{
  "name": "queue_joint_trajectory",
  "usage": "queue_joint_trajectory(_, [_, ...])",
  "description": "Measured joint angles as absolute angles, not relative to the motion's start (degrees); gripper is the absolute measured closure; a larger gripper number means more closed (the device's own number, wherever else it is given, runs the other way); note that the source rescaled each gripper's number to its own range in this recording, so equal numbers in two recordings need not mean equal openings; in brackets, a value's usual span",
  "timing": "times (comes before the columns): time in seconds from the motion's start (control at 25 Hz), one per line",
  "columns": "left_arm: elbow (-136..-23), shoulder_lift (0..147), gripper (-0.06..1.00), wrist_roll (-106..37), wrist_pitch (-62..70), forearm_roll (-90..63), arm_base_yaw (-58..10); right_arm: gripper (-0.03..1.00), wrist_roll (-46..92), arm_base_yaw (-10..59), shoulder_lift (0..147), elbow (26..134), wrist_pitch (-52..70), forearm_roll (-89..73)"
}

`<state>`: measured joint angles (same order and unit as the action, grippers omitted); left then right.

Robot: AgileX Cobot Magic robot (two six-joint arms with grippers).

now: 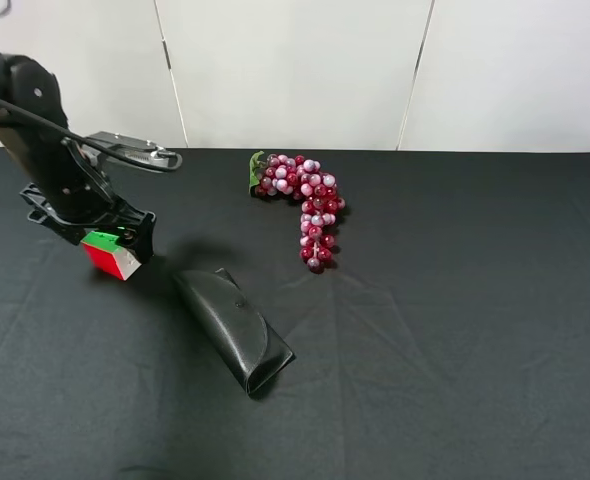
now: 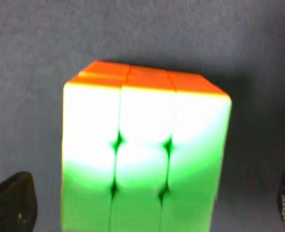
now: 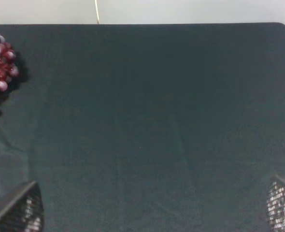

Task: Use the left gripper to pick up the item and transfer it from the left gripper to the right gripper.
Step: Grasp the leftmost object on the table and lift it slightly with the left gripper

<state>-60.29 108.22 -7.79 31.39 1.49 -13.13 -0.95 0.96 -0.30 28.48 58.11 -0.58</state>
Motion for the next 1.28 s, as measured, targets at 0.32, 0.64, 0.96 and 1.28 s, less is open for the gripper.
queue_joint_trajectory(0.32, [-62.0, 112.7, -0.05, -9.2, 29.4, 0.8, -13.2, -0.03, -1.0, 1.0, -0.3, 28.5, 58.1, -0.6])
queue_joint_trajectory(0.64, [-62.2, 114.0, -0.03, -9.7, 29.1, -0.5, -13.2, -0.03, -1.0, 1.0, -0.3, 28.5, 58.1, -0.6])
queue_joint_trajectory(0.96, [-62.2, 114.0, 0.32, -10.8, 28.9, -0.7, -13.2, -0.03, -1.0, 1.0, -0.3, 28.5, 58.1, -0.6])
queue_joint_trajectory(1.28, [-62.2, 114.0, 0.94, -10.9, 28.9, -0.8, -13.2, -0.03, -1.0, 1.0, -0.3, 28.5, 58.1, -0.6])
